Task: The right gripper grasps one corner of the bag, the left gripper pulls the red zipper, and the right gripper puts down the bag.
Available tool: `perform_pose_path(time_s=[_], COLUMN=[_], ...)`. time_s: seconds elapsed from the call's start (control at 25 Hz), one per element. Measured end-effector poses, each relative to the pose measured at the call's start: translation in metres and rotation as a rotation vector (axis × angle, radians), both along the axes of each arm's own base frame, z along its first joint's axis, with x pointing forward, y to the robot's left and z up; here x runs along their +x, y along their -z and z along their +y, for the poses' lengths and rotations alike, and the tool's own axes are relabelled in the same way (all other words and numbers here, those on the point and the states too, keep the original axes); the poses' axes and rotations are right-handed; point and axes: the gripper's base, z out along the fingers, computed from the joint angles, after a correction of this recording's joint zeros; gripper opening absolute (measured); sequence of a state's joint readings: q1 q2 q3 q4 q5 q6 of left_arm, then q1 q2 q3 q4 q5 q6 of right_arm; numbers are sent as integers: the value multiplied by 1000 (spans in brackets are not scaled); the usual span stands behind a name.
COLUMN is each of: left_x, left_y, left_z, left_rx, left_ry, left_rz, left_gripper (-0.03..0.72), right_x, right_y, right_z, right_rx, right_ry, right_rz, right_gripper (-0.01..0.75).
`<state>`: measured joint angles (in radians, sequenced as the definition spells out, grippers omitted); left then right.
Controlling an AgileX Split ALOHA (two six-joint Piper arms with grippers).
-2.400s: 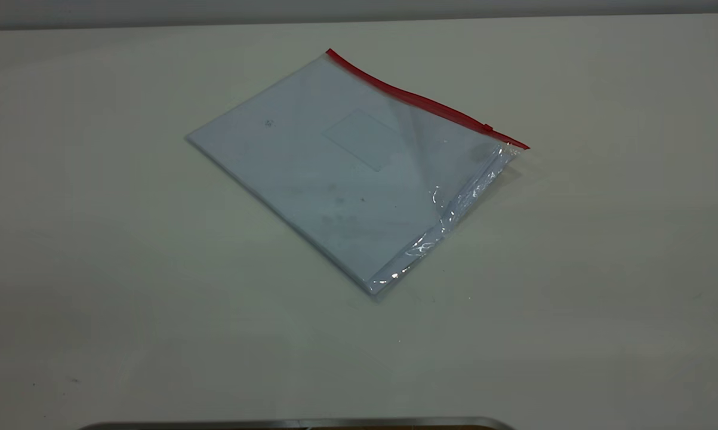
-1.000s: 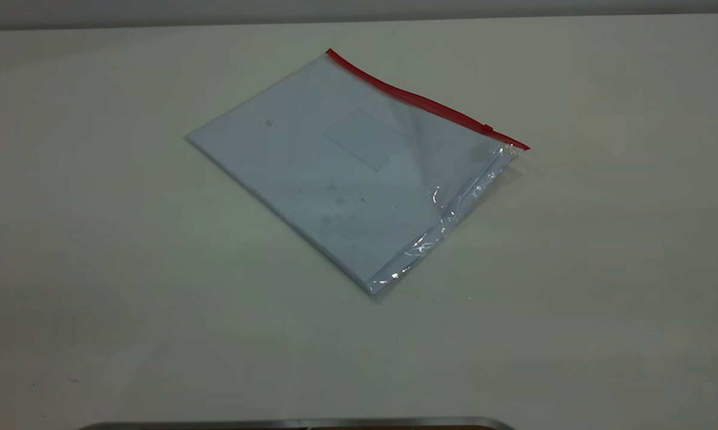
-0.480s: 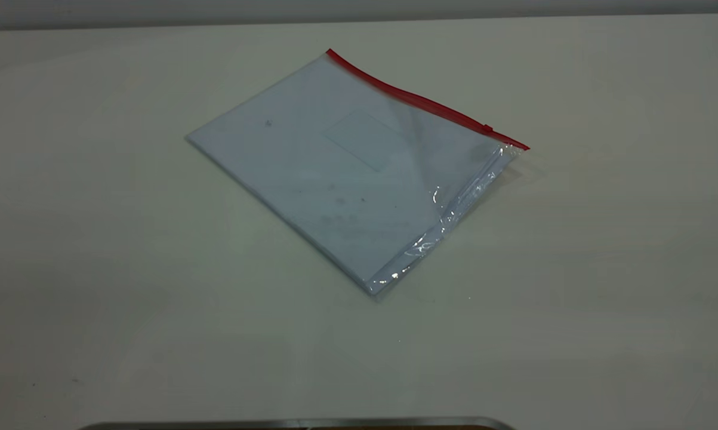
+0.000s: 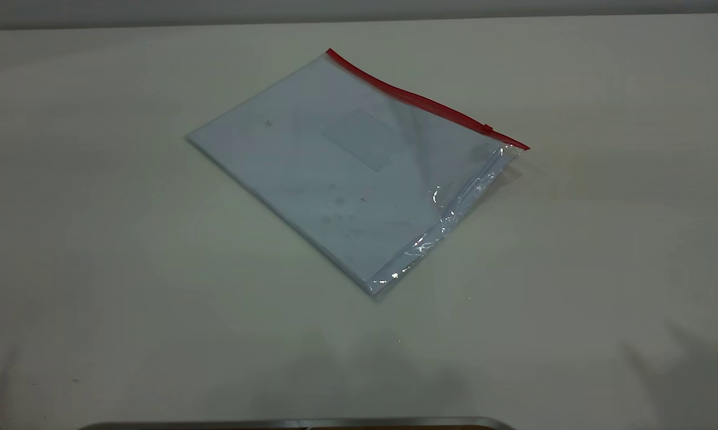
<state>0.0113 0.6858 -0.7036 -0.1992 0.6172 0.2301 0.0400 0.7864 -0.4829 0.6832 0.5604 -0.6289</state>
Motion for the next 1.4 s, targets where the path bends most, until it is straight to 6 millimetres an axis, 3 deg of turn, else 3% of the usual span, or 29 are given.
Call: perform_pose_path(time_s=[0.36,0.64,0.96,1.4], left_x=[112,160,180,182], left_y=[36,53,62,61], left_z=[-2,-6,-12,-15], left_rx=[-25,-58,-101,-119], left_ry=[31,72,129,149], left_rz=[180,241,240,219], left_gripper=[519,519,519,519], right_x=[90,153,206,234], right_y=[77,157,240,291], right_z=[9,14,22,24], right_rx=[80,131,217,382], right_ry=[-3,14,-30,-96], right_rz=[212,359,474,487], right_gripper=[495,484,474,471])
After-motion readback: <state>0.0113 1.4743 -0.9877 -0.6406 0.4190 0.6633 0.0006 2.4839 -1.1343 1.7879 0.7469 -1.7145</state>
